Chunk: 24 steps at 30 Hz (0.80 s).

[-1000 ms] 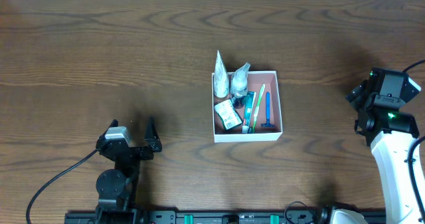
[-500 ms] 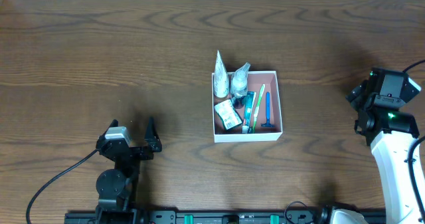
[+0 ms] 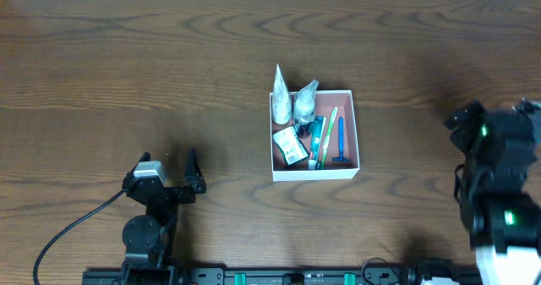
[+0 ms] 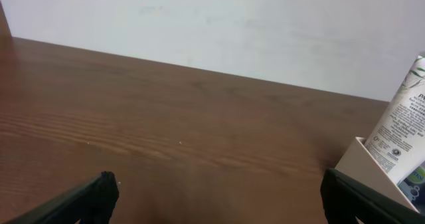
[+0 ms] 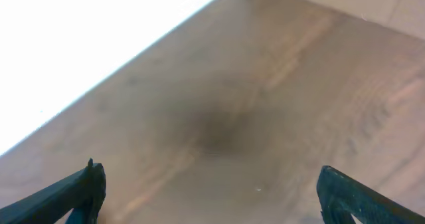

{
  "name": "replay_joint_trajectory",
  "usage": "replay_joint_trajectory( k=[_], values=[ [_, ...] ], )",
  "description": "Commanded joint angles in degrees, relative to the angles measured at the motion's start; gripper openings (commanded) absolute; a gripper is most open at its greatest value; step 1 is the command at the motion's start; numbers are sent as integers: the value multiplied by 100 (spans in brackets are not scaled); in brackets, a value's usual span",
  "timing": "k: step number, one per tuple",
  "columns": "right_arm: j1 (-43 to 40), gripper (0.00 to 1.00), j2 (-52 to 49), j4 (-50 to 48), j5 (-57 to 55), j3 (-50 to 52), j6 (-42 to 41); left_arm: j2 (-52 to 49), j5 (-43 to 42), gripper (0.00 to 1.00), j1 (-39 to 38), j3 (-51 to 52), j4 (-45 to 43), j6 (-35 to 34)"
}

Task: Pack container

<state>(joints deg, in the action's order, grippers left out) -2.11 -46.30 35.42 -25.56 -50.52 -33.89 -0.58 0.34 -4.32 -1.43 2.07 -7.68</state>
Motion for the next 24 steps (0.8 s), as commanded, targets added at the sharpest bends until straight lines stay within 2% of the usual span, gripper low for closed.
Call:
replay_joint_trajectory(
  k=[1, 10, 17, 20, 24],
  values=[
    [170, 99, 673, 17, -94, -24, 11, 35, 13, 98, 24, 120, 214, -9],
    [164, 99, 2041, 136, -251, 42, 79, 35, 11, 98, 24, 120, 212, -7],
    [164, 99, 2586, 98, -236, 723, -42, 35, 13, 98, 24, 120, 214, -7],
    [164, 99, 2817, -675, 103, 1384, -76, 35, 13, 98, 24, 120, 212, -9],
    [98, 99, 3174, -2116, 1115, 2481, 98, 35, 13, 98, 24, 120, 214, -7]
  ],
)
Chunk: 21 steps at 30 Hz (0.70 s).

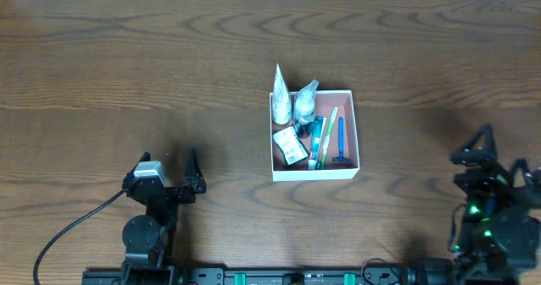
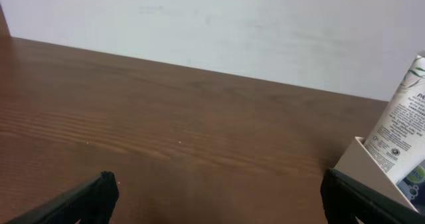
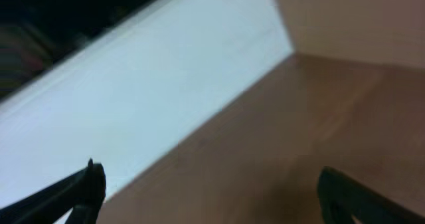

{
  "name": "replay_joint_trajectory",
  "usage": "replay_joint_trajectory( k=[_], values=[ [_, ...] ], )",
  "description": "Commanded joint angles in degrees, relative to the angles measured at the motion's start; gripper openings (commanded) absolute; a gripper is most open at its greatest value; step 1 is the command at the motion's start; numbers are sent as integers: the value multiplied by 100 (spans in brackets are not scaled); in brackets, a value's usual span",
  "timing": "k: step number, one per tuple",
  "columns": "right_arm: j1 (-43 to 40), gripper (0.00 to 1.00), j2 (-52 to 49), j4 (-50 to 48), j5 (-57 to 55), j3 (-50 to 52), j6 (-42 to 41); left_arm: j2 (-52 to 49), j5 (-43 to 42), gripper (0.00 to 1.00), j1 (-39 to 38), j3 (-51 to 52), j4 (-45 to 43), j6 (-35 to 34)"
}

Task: Pack container

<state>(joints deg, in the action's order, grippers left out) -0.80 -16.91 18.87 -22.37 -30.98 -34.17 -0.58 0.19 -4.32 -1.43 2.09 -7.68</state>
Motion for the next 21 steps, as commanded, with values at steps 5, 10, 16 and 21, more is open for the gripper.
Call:
replay_joint_trajectory(
  k=[5, 10, 16, 21],
  values=[
    [-68, 99, 776, -1897, 2046, 1644, 1423, 35, 28, 98, 24, 120, 212, -9],
    [-70, 99, 1366, -2168, 2264, 2203, 2321, 35, 28, 98, 24, 120, 210, -7],
    [-63, 99, 1659, -2170, 2382, 2677, 2660, 35, 28, 98, 24, 120, 212, -7],
    [-63, 99, 1659, -2173, 2802, 3051, 2658, 35, 26, 98, 24, 120, 212, -7]
  ],
)
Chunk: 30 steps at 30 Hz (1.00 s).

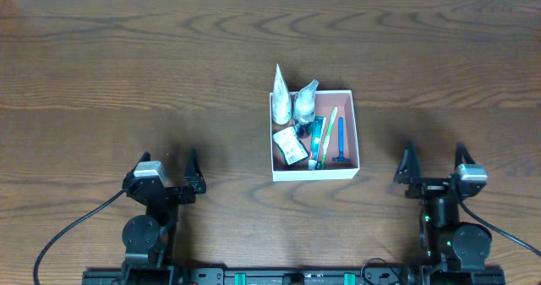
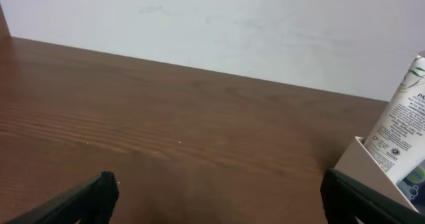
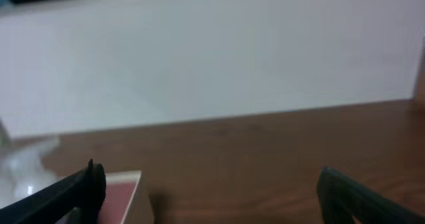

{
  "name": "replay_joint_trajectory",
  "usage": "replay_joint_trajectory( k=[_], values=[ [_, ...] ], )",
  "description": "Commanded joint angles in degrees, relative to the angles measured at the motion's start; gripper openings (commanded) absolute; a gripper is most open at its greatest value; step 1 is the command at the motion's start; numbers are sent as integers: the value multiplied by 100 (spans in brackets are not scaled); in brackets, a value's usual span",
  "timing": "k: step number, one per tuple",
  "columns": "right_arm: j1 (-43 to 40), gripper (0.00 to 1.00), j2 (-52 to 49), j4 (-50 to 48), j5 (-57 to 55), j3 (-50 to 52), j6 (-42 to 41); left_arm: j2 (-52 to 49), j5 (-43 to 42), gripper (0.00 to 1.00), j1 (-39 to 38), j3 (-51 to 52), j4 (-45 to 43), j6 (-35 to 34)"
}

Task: Pack container

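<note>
A white box (image 1: 351,173) with a pink floor stands mid-table. It holds a white tube (image 1: 280,95), a small clear bottle (image 1: 304,103), a green-labelled packet (image 1: 290,145), a green toothbrush (image 1: 322,138) and a blue razor (image 1: 341,141). My left gripper (image 1: 166,168) rests low at the front left, open and empty, with the tube (image 2: 402,127) and box corner (image 2: 364,163) at its right edge. My right gripper (image 1: 432,162) rests at the front right, open and empty, with the box (image 3: 123,197) at its lower left.
The brown wooden table (image 1: 127,73) stretches all round the box. A pale wall (image 2: 232,24) runs along its far edge. A black cable (image 1: 72,230) trails from the left arm's base at the front edge.
My right arm has come down from a raised, tilted pose at the far right to its rest at the front right, its open fingers now facing the far wall. The left arm has not moved.
First my right arm stood high at the right edge, its camera looking down on bare table. Then it was lower and nearer the front, looking toward the wall. Now it sits at rest, open. The left arm and the packed box have stayed put throughout.
</note>
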<state>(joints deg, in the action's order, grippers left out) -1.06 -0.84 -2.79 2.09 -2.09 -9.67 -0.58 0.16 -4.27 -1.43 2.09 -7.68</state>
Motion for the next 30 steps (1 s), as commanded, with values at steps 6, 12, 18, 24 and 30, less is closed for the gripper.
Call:
replay_joint_trajectory(
  k=[6, 12, 18, 24, 30],
  values=[
    [-37, 99, 52, 457, 385, 179, 376, 35, 31, 98, 20, 120, 212, -7],
    [-37, 99, 52, 688, 111, 177, 634, 35, 28, 98, 20, 120, 212, -7],
    [-37, 99, 52, 691, 114, 177, 1012, 35, 31, 98, 20, 120, 212, -7],
    [-37, 99, 52, 688, 116, 177, 1320, 35, 28, 98, 20, 120, 210, -7],
    [-39, 99, 52, 686, 116, 177, 1316, 35, 31, 98, 20, 120, 212, -7]
  ],
)
